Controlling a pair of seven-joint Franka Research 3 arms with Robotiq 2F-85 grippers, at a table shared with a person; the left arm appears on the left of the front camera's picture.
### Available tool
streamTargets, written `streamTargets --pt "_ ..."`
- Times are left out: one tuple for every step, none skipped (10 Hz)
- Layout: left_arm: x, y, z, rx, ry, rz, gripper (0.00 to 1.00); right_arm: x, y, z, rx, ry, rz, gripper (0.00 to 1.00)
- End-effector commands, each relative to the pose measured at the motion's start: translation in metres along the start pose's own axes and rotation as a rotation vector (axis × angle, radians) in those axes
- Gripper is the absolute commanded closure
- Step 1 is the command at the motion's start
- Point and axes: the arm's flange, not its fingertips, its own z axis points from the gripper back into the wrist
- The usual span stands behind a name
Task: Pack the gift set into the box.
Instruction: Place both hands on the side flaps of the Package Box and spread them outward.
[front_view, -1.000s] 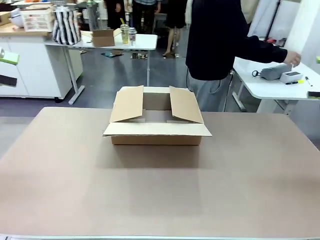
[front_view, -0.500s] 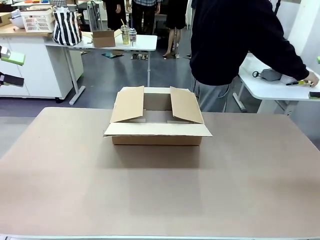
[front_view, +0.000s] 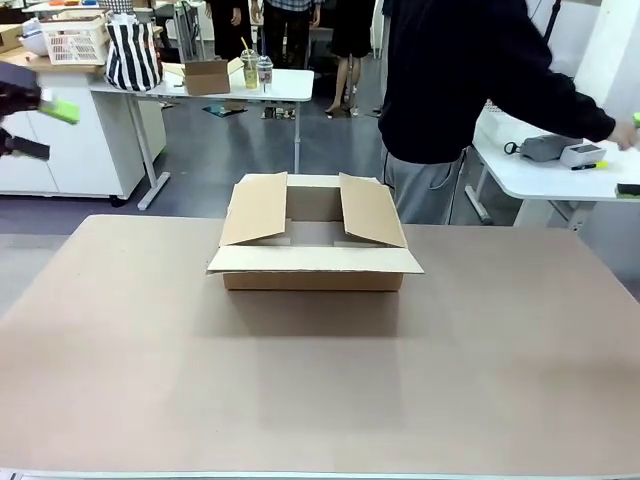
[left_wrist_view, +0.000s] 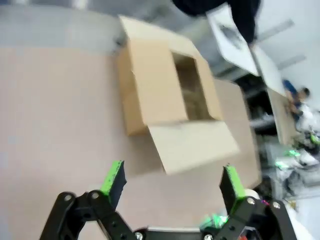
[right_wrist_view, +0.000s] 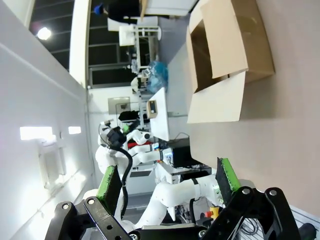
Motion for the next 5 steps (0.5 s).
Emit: streamTargets --pt "0.035 -0.054 -0.059 0.325 0.125 0.028 0.00 -0.001 -0.001 0.002 -0.010 0.011 0.022 0.00" --pt "0.047 -0.070 -0.090 0.416 0.159 0.016 0.00 -0.001 -0.001 0.002 -0.010 0.011 0.022 0.00" --pt "0.054 -0.086 -0.122 0.473 0.195 -0.012 0.00 -0.001 -0.001 0.002 -0.010 0.011 0.022 0.00" --pt "0.057 -0.101 -0.151 0.507 0.209 -0.037 0.00 -0.001 -0.001 0.002 -0.010 0.011 0.022 0.00" --pt "0.059 -0.112 -0.180 0.525 0.211 -0.041 0.00 -0.001 -0.001 0.002 -0.010 0.011 0.022 0.00"
